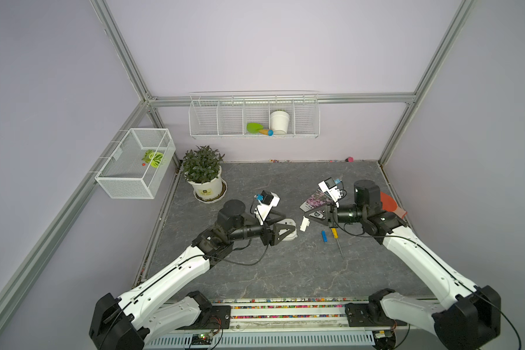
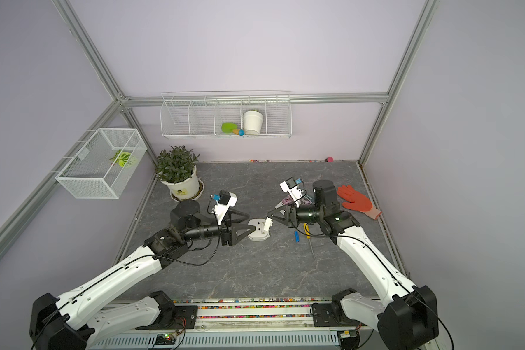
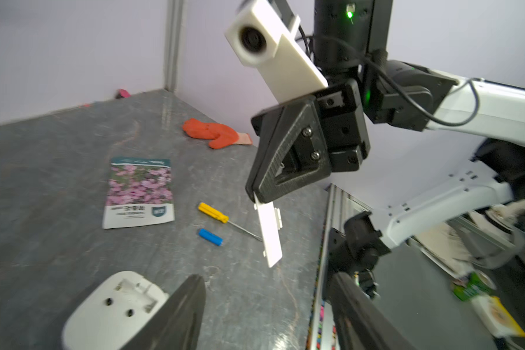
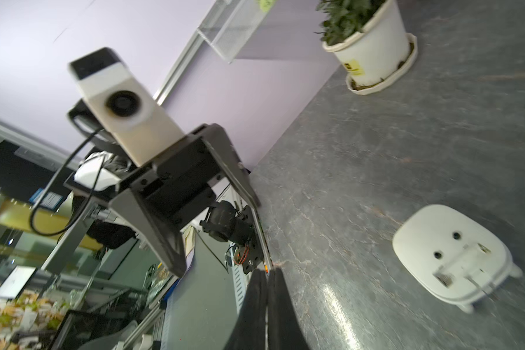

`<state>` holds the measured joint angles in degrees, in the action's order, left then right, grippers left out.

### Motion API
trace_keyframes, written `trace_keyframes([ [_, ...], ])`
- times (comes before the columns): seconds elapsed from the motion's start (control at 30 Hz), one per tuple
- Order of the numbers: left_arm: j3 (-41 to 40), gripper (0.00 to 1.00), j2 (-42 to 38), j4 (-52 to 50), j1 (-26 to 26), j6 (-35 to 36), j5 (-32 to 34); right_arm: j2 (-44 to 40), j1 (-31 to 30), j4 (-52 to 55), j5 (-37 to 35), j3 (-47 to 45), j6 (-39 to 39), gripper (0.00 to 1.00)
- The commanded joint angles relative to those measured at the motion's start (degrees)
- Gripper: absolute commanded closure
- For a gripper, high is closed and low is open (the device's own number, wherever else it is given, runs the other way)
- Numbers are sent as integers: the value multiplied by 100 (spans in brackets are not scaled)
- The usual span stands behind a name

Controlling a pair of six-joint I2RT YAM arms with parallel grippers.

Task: Remove the battery from the alarm
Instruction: Pick up the cover from the center of the board.

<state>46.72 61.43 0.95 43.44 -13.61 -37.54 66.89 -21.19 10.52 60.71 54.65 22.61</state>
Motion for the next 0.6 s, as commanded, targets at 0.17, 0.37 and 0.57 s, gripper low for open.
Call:
trace_keyframes([
  [0.17,6,32,309,725,-36,-596,-1313,-114,-258,-121,504,185,-526,100],
  [0.37,-4,40,558,1030,-29,-793,-1555,-156,-377,-35,452,325,-608,100],
  [0.57,15,54,644,1065,-29,-784,-1572,-159,-421,1,416,379,-626,100],
])
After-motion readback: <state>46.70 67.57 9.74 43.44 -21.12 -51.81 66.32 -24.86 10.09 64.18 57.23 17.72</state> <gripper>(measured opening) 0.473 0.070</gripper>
